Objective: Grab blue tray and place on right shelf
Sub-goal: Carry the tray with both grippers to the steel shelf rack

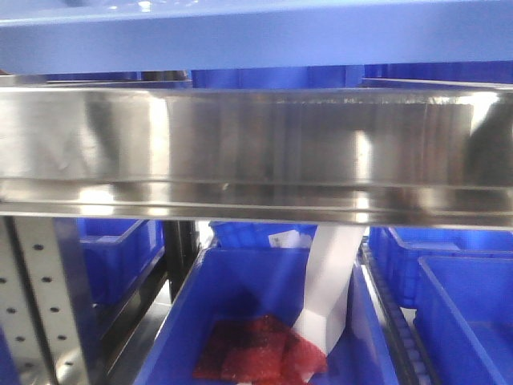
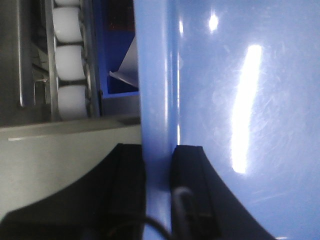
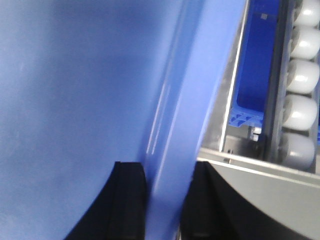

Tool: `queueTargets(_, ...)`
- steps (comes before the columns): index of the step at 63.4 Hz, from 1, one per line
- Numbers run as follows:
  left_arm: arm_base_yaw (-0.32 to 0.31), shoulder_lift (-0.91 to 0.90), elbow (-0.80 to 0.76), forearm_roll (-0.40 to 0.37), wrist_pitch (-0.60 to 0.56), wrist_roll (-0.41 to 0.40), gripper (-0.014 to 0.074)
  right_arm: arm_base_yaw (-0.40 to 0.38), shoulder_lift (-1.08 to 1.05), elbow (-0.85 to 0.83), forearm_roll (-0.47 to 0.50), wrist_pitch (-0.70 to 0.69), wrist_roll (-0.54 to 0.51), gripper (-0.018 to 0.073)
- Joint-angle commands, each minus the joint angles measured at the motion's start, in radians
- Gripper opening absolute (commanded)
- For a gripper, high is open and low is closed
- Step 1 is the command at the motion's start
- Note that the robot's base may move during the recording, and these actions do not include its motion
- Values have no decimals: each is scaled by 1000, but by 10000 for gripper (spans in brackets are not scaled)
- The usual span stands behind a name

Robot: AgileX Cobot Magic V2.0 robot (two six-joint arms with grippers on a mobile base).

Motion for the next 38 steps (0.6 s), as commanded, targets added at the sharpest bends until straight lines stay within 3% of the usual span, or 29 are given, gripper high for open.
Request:
queueTargets(1,-9,-34,-31,-20,71,28,-48,-2,-18,-29,-12,-51,-34,23)
queueTargets(38,-9,-34,-31,-20,71,28,-48,-2,-18,-29,-12,-51,-34,23)
